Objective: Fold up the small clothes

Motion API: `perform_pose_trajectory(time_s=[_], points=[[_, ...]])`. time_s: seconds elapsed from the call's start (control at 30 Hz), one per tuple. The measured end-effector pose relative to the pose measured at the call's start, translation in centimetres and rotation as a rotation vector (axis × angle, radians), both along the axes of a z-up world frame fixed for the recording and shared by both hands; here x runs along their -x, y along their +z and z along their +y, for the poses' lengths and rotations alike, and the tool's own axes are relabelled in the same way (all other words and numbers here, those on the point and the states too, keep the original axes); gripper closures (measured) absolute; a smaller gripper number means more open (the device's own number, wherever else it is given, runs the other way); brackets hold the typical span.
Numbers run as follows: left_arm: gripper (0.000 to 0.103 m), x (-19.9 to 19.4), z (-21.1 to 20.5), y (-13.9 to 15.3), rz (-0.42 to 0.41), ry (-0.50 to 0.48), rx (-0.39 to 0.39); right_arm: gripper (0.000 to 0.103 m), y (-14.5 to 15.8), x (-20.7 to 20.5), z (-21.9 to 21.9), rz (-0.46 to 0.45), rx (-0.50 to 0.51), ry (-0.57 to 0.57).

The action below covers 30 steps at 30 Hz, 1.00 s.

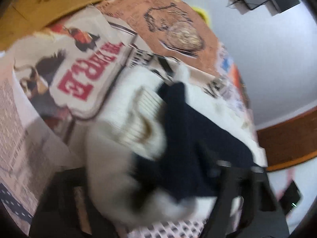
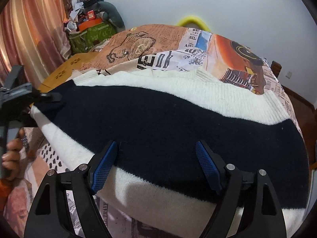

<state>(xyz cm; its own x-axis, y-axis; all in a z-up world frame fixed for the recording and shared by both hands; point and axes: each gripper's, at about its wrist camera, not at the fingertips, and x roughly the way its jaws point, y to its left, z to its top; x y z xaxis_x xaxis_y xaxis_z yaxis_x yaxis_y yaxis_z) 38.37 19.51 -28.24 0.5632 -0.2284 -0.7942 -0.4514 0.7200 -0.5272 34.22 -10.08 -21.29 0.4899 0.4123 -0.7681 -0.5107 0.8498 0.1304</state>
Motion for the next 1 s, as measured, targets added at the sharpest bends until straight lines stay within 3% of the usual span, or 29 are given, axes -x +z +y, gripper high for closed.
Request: perform_pose_trajectory(time_s=[0.03,0.13,0.3,0.5,0.6,0.73,0.83,1.0], points=[[0.063,-0.3,0.2,-0.1,-0.002,0.008,0.017,0.023,0.1,0.0,-0.2,0.006,-0.009,0.001],[0.072,0.0,0.7,0.6,-0.014,0.021,0.015,0.024,0.5,0.1,-0.5,0.024,-0.03,-0.003],[0.073,1.5,1.1,3.8,-0.053,0.029,-0.11,0.028,1.6,0.4,-1.7,0.053,-0.075,-0.007],[0.074,2.8,3.1,10.2,-0.121,0.105,-0.277,0.028,2.3,1.8,-4.7,0.07,-0.153,-0.04],[0.074,2.4,2.5,12.7,-0.158,0.08,-0.297,0.034,2.1,2.0,-5.8,0.097,-0.199,-0.037],[0.074,1.0,-1.1,15.9,-0.208,-0.006,-0.299,0.039,1.8,1.5,-5.8,0.109,-0.206,-0.034],[0.074,-0.1,-4.9,17.9,-0.246,-0.092,-0.292,0.049,1.0,1.0,-6.0,0.13,-0.218,-0.044],[0.074,-3.0,-11.8,19.5,-0.278,-0.225,-0.275,0.059,0.5,1.0,-6.7,0.141,-0.244,-0.055]])
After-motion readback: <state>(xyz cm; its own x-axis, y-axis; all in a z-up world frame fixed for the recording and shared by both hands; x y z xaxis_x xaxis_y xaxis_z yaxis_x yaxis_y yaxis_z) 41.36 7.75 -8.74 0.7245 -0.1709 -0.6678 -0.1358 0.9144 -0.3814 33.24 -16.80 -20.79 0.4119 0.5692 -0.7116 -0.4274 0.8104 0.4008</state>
